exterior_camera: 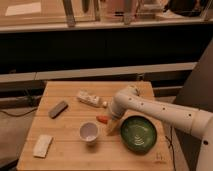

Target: Place the pepper in the ceramic cup

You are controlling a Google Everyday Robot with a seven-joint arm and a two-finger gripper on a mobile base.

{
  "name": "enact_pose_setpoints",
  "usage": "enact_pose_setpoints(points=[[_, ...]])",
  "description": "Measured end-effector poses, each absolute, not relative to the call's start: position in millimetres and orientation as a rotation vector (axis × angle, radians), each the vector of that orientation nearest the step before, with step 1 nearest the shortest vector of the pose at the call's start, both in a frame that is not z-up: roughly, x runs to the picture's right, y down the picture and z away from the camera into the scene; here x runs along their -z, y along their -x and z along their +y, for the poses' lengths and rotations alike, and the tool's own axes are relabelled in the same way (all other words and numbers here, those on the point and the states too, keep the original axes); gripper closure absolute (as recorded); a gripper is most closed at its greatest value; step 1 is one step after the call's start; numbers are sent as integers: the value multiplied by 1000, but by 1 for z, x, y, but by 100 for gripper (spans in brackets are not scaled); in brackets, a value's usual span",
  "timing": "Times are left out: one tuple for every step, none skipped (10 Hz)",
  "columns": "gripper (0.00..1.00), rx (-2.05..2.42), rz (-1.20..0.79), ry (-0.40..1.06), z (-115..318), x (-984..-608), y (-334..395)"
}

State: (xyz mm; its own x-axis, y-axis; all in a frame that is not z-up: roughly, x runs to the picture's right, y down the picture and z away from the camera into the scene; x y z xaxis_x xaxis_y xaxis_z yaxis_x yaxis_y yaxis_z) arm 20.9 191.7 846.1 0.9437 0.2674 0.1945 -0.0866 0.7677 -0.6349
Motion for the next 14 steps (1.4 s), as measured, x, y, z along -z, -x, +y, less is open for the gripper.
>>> enact_pose_setpoints(points=[[20, -195, -285, 671, 192, -847, -21], [20, -193, -287, 672, 192, -847, -21], [20, -191, -288, 672, 192, -848, -20], [20, -190, -289, 674, 191, -848, -20], [20, -191, -290, 675, 192, -848, -21], [20, -190, -291, 675, 192, -849, -21], [20, -188, -293, 676, 192, -850, -20], [20, -186, -294, 678, 192, -850, -20], [20, -183, -295, 679, 193, -851, -20], [20, -178, -297, 680, 193, -852, -19], [20, -174, -298, 681, 194, -853, -19], [20, -168, -300, 683, 195, -854, -18], [20, -163, -302, 685, 195, -855, -17], [22, -157, -305, 688, 196, -856, -17]])
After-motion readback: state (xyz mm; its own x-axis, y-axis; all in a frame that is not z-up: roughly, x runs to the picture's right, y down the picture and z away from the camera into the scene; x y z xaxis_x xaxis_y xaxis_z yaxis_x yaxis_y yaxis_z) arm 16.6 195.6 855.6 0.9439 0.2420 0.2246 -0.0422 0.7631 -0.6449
